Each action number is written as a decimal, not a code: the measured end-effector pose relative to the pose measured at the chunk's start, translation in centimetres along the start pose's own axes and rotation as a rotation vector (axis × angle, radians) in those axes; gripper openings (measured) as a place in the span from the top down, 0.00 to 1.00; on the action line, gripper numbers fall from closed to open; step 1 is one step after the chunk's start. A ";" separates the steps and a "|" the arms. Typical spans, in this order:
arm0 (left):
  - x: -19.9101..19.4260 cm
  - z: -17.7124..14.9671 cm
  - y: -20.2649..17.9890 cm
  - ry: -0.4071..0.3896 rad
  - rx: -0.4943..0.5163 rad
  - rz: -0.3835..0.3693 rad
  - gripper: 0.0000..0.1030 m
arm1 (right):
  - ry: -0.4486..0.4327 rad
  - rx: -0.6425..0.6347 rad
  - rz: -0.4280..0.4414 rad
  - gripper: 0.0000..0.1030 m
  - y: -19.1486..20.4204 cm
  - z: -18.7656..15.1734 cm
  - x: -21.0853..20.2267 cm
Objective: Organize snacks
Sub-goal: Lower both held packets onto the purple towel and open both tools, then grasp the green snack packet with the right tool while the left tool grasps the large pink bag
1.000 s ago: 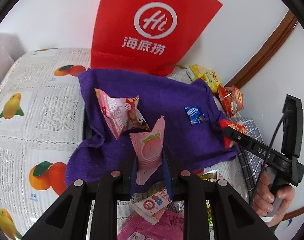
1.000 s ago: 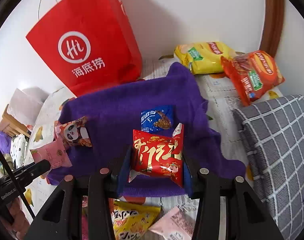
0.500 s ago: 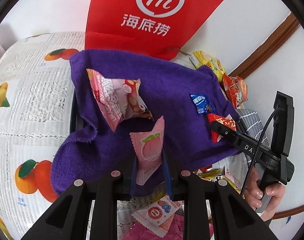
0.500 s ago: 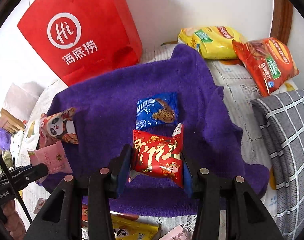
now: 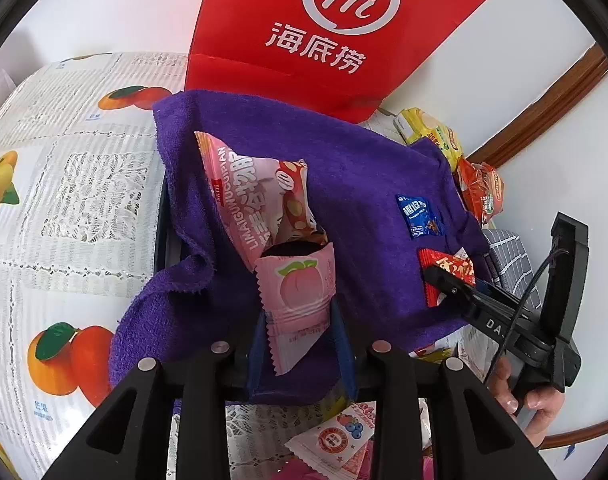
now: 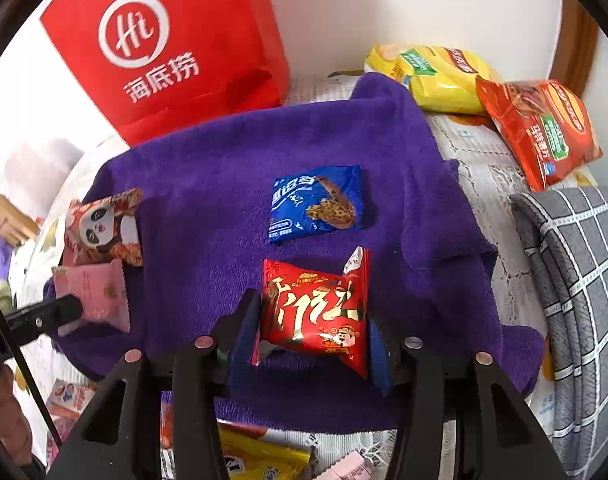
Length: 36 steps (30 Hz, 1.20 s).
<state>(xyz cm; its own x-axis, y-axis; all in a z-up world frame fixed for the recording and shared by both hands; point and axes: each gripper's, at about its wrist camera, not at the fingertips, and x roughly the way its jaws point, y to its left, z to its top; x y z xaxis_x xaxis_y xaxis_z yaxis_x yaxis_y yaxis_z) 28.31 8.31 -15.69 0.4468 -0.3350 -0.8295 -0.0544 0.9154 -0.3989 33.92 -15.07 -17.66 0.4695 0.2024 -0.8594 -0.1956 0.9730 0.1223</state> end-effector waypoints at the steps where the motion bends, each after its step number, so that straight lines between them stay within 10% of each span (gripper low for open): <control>1: 0.0 0.0 0.0 0.005 0.001 0.015 0.68 | -0.009 -0.008 0.000 0.48 0.1 0.1 -0.3; 8: -1.8 -0.7 -0.6 -0.006 0.029 0.068 0.43 | -0.049 -0.003 -0.003 0.37 0.1 -0.5 -3.8; 19: -6.6 -3.0 -0.8 -0.051 0.021 0.021 0.42 | -0.086 -0.011 0.005 0.35 1.2 -4.2 -10.6; 36: -10.2 -8.3 0.1 -0.043 0.006 -0.011 0.42 | 0.013 -0.119 0.064 0.36 5.1 -13.7 -9.6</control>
<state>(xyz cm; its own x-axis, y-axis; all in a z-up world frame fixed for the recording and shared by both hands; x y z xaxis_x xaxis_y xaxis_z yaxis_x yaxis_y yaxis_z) 16.36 9.93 -10.54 0.4856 -0.3356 -0.8072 -0.0434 0.9130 -0.4057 16.66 -13.54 -15.61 0.4415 0.2610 -0.8585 -0.3255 0.9382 0.1178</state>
